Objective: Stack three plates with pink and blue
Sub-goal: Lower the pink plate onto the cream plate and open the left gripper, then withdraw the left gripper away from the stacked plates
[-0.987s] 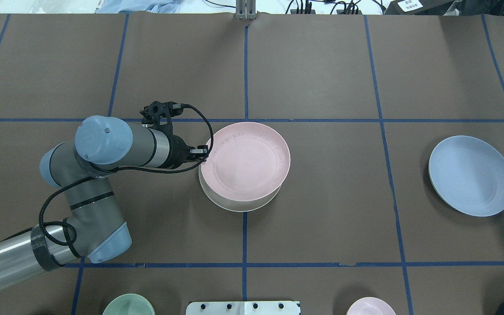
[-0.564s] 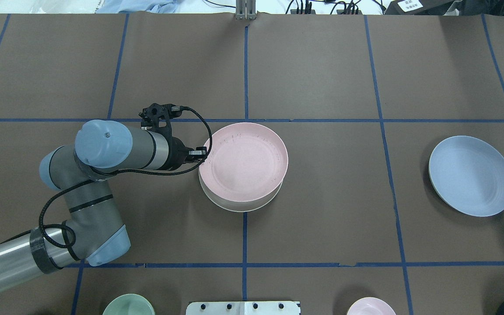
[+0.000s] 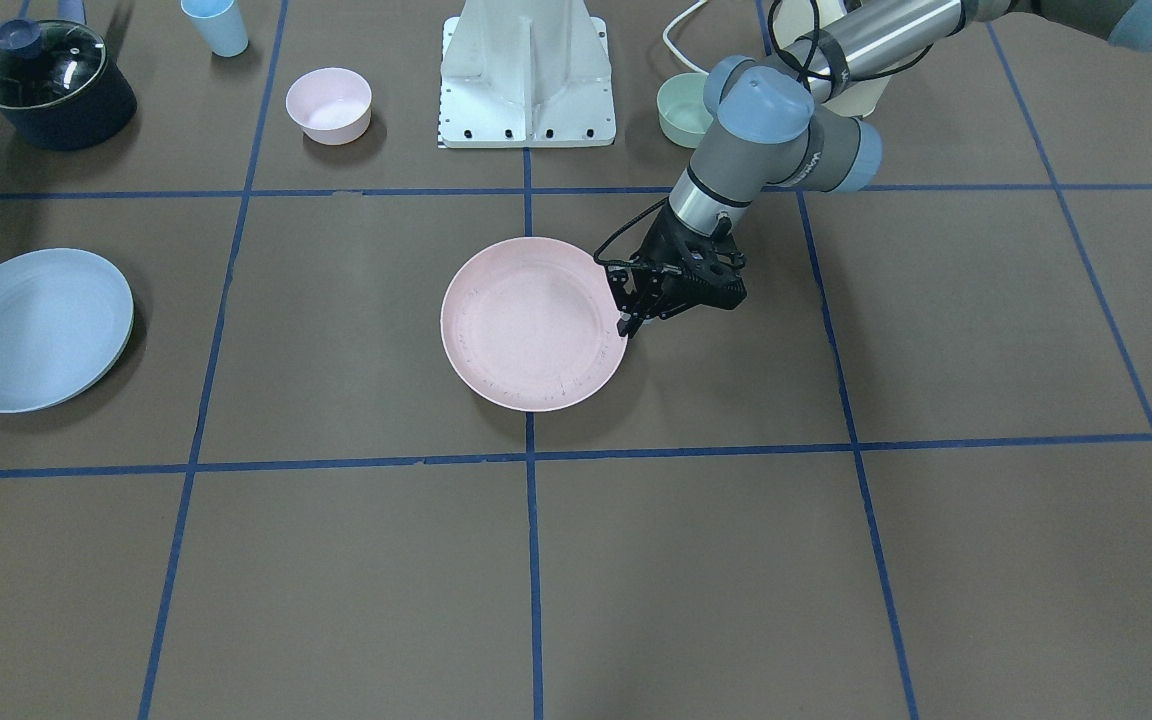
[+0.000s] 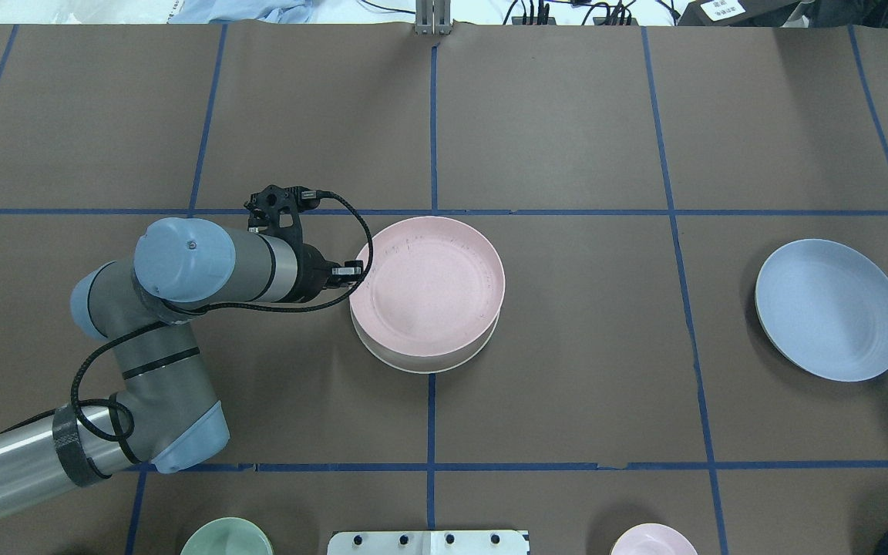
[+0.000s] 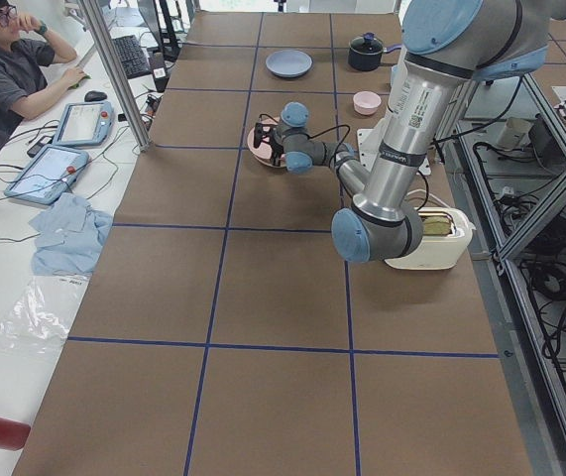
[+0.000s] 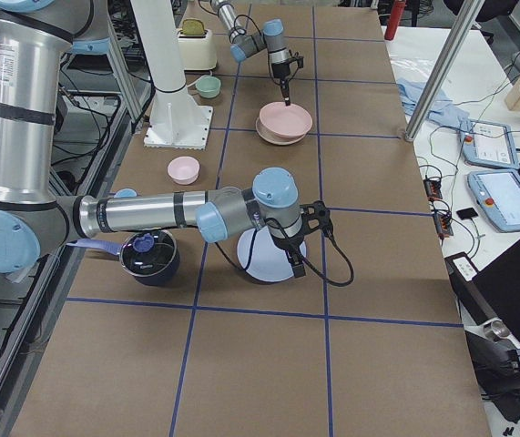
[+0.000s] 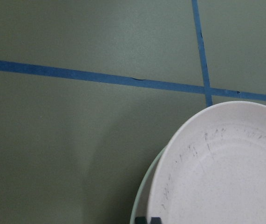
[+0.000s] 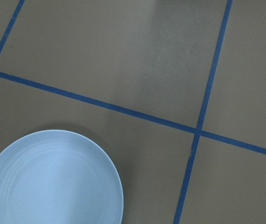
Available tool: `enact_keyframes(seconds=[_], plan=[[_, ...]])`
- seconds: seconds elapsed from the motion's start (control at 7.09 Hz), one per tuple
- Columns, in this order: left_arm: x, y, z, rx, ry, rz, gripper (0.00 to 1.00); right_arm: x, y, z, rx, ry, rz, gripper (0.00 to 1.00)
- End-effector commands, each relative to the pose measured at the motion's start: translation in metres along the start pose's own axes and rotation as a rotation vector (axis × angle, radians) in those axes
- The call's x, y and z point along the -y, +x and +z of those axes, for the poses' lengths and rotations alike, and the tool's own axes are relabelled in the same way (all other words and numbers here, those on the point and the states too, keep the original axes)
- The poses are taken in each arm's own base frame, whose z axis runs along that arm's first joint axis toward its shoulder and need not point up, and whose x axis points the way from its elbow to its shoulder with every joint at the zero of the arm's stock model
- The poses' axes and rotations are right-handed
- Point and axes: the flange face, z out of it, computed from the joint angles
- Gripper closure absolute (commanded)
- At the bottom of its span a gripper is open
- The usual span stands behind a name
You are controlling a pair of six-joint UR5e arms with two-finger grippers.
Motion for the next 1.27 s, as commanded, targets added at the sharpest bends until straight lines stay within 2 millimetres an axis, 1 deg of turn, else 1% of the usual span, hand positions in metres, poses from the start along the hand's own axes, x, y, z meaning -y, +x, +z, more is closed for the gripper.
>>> enact_keyframes(seconds=[0.0, 0.14, 0.42, 0.56, 0.71, 0.85, 0.99, 1.13], plan=[[-0.007, 0.002, 0.003, 0.002, 0.001, 0.006, 0.90, 0.000, 0.000, 0.000, -0.002, 0.000, 0.000, 0.00], [-0.009, 0.002, 0.004, 0.002, 0.000, 0.007, 0.82, 0.000, 0.000, 0.000, 0.000, -0.001, 0.000, 0.00], [-0.008, 0.002, 0.004, 0.005, 0.015, 0.008, 0.70, 0.000, 0.001, 0.001, 0.000, -0.002, 0.001, 0.00], [-0.008, 0.001, 0.004, 0.007, 0.016, 0.008, 0.58, 0.000, 0.001, 0.001, 0.000, -0.002, 0.001, 0.00], [-0.008, 0.004, 0.001, 0.000, 0.011, 0.018, 0.17, -0.001, 0.001, 0.001, 0.000, -0.003, 0.004, 0.00], [-0.009, 0.004, -0.008, -0.010, 0.008, 0.035, 0.00, -0.001, 0.001, 0.001, 0.000, -0.003, 0.005, 0.00], [-0.008, 0.005, -0.032, -0.009, -0.032, 0.095, 0.00, 0.000, -0.001, 0.003, 0.006, -0.005, 0.037, 0.00], [-0.001, -0.001, -0.068, 0.013, -0.048, 0.143, 0.00, 0.002, -0.012, 0.008, 0.017, -0.012, 0.082, 0.00]])
